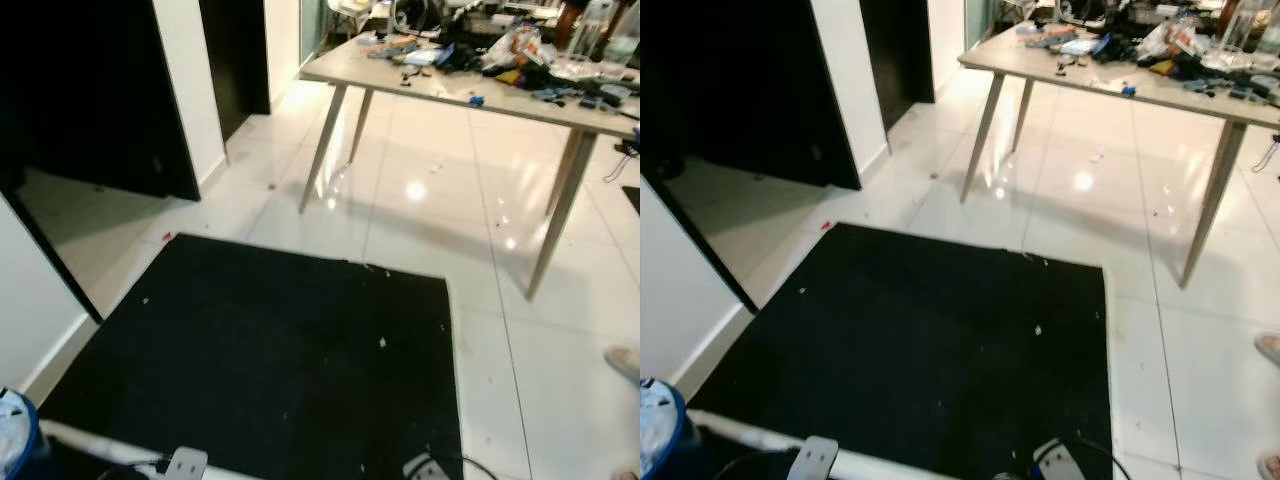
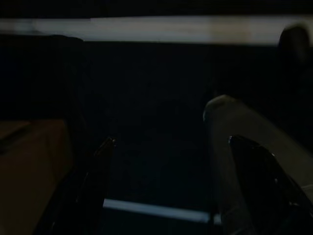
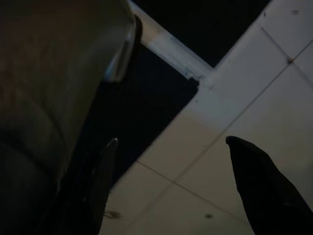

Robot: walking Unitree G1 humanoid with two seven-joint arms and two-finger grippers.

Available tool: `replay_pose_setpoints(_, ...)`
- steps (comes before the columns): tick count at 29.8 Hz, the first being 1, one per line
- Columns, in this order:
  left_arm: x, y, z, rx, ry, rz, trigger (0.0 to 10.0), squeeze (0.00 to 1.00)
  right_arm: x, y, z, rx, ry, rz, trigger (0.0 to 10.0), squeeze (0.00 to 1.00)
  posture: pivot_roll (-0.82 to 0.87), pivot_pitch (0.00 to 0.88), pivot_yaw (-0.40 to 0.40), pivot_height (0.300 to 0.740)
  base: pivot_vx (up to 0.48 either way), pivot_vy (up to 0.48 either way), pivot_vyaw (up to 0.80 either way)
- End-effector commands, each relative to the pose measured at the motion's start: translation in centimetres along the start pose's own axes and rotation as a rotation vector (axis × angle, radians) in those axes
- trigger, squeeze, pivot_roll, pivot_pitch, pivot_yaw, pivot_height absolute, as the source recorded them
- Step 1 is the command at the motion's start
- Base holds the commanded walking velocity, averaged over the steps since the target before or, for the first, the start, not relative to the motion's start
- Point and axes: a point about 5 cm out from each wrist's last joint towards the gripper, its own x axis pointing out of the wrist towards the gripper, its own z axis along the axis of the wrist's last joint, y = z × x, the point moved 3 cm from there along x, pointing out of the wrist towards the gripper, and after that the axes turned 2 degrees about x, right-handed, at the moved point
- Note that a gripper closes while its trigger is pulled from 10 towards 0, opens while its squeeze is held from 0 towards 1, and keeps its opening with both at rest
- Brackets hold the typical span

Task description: Picking trash to rubbish bin

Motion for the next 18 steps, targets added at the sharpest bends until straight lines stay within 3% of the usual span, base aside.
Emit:
replay_pose_setpoints(1, 0.09, -0.2, 0.62, 0.002, -0.021, -0.007, 10.0, 0.0, 0.02, 0.67, -0.69, -0.009, 0.019, 0.022, 10.0, 0.0, -0.12, 0.038, 0.093, 0.74, 0.0, 0.0, -0.8)
replay_pose_setpoints(18, 0.07, -0.24, 0.65, -0.013, -0.029, -0.015, 10.0, 0.0, 0.06, 1.02, -0.41, 0.007, 0.011, 0.028, 10.0, 0.0, -0.12, 0.048, 0.101, 0.74, 0.0, 0.0, -0.8)
